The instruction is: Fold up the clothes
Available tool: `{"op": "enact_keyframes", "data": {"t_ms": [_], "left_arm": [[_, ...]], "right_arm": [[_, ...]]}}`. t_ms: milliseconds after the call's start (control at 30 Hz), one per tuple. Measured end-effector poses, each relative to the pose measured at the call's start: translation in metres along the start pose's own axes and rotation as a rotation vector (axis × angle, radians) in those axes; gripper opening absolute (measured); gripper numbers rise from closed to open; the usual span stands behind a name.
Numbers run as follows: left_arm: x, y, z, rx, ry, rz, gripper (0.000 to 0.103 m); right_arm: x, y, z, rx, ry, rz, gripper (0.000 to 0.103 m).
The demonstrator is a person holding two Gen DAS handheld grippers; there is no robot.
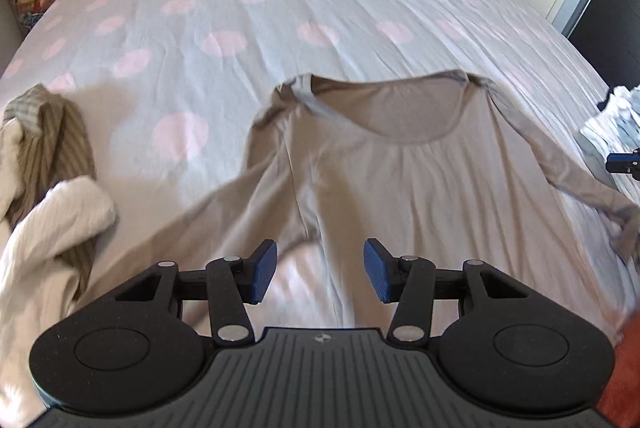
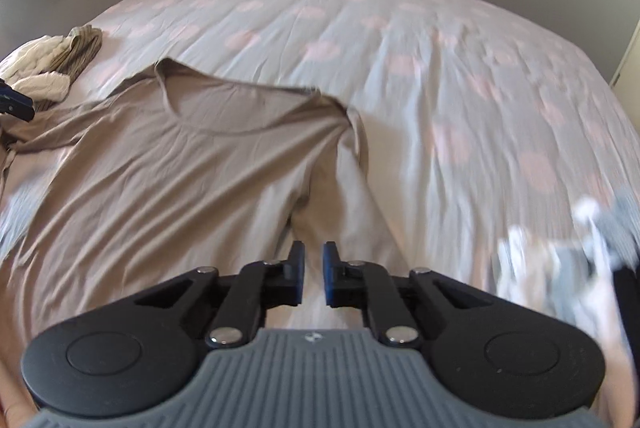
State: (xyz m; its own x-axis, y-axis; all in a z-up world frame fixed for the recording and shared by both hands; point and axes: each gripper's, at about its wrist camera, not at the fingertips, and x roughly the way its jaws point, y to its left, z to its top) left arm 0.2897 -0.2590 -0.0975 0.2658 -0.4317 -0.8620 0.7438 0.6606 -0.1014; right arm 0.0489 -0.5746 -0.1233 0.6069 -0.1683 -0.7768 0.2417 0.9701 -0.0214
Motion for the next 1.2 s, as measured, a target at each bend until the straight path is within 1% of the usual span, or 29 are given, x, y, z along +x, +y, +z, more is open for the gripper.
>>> {"op": "enact_keyframes", "data": {"t_ms": [100,167,233,300,367,433,467,500,600,667,733,767,800,833,867,933,1000,1067,1100,1200], "left_arm": [[0.030,0.004,0.017,0.008,-0.028,-0.003,0.037],[0.048,0.006,0.030,0.013,-0.065,0.026,0.037],[0.063,0.012,0.046,-0.005,-0.100,0.026,0.038],[0.076,0.019,0.062,-0.034,-0.128,0.009,0.044],[0.088,0.024,0.078,-0.050,-0.147,0.001,0.046],[0.100,0.025,0.093,-0.048,-0.162,0.009,0.048],[0.107,0.023,0.100,-0.039,-0.163,0.016,0.052],[0.113,0.020,0.106,-0.022,-0.158,0.022,0.054],[0.133,0.008,0.118,0.056,-0.124,0.044,0.054],[0.146,-0.001,0.122,0.108,-0.088,0.071,0.054],[0.155,-0.004,0.121,0.125,-0.057,0.110,0.046],[0.159,-0.006,0.119,0.130,-0.044,0.126,0.031],[0.162,-0.005,0.118,0.128,-0.035,0.130,0.020],[0.163,-0.003,0.117,0.114,-0.035,0.119,0.014],[0.162,0.000,0.117,0.098,-0.042,0.115,0.002],[0.155,0.003,0.119,0.072,-0.080,0.112,0.001],[0.148,0.008,0.125,0.031,-0.137,0.109,0.001],[0.147,0.013,0.134,-0.008,-0.165,0.122,0.000],[0.148,0.014,0.137,-0.022,-0.170,0.129,0.000],[0.163,0.013,0.140,-0.019,-0.136,0.141,0.000]], "right_arm": [[0.035,0.004,0.023,-0.008,-0.044,0.005,0.009],[0.062,0.007,0.039,-0.013,-0.061,-0.015,0.009],[0.084,0.004,0.054,-0.003,-0.075,0.003,0.010],[0.104,0.000,0.070,-0.002,-0.089,0.023,0.010],[0.124,-0.005,0.087,0.010,-0.095,0.033,0.011],[0.141,-0.007,0.100,0.026,-0.104,0.038,0.015],[0.150,-0.007,0.108,0.025,-0.104,0.038,0.020],[0.158,-0.007,0.114,0.021,-0.105,0.034,0.023],[0.182,-0.002,0.129,-0.006,-0.089,0.035,0.024],[0.197,0.003,0.136,-0.052,-0.055,0.022,0.024],[0.210,0.008,0.140,-0.099,-0.020,0.012,0.024],[0.214,0.008,0.141,-0.113,-0.012,0.023,0.022],[0.216,0.008,0.142,-0.118,-0.012,0.028,0.013],[0.218,0.007,0.142,-0.123,-0.011,0.034,0.007],[0.218,0.006,0.144,-0.125,-0.009,0.041,0.003],[0.209,0.001,0.150,-0.094,-0.042,0.045,0.003],[0.213,-0.001,0.154,-0.062,-0.049,0.046,0.002],[0.217,-0.002,0.159,-0.030,-0.056,0.047,0.002],[0.219,-0.003,0.161,-0.015,-0.060,0.048,0.002],[0.225,-0.005,0.168,0.033,-0.071,0.049,0.002]]}}
